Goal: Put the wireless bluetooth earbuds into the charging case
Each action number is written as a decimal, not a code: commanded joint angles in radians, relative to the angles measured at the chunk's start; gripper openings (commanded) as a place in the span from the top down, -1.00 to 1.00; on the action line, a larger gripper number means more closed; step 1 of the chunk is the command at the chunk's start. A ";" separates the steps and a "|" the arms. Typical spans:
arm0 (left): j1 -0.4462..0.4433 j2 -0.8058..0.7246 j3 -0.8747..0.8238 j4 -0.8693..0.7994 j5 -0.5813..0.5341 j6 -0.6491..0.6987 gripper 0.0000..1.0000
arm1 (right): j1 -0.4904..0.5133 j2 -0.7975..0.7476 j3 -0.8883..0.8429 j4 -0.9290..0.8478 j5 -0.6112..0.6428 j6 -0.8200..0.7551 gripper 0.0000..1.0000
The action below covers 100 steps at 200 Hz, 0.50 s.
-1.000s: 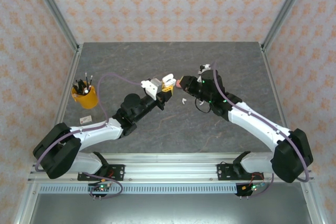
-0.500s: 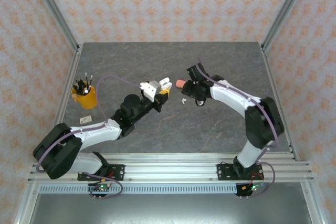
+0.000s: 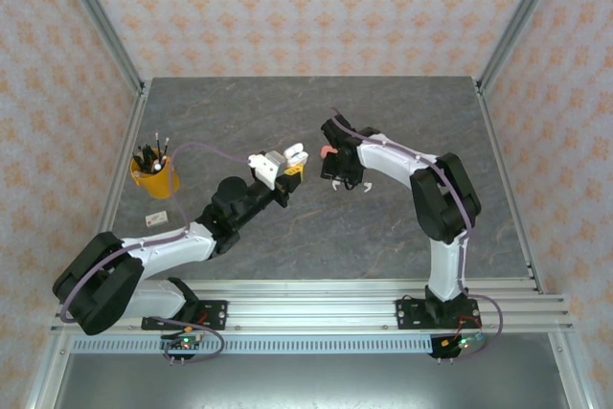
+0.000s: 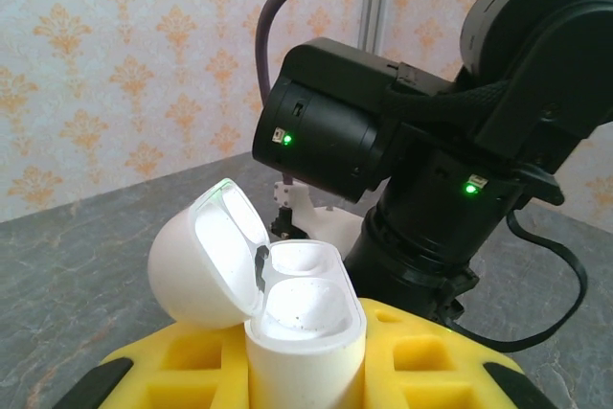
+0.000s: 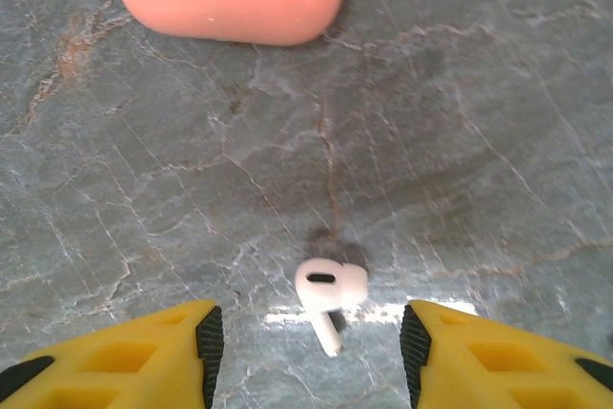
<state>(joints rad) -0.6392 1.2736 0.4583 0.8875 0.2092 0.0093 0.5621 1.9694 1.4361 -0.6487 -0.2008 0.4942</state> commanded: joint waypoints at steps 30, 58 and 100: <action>0.019 -0.029 -0.017 0.055 -0.004 0.017 1.00 | 0.001 0.060 0.051 -0.067 0.029 -0.054 -0.05; 0.019 -0.026 -0.011 0.052 -0.002 0.013 1.00 | 0.001 0.071 0.044 -0.058 0.034 -0.045 -0.04; 0.019 -0.018 -0.006 0.050 0.001 0.009 1.00 | -0.001 0.081 0.034 -0.038 0.037 -0.039 -0.01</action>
<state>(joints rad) -0.6273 1.2671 0.4496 0.8875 0.2092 0.0082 0.5621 2.0418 1.4597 -0.6739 -0.1974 0.4587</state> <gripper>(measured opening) 0.224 0.509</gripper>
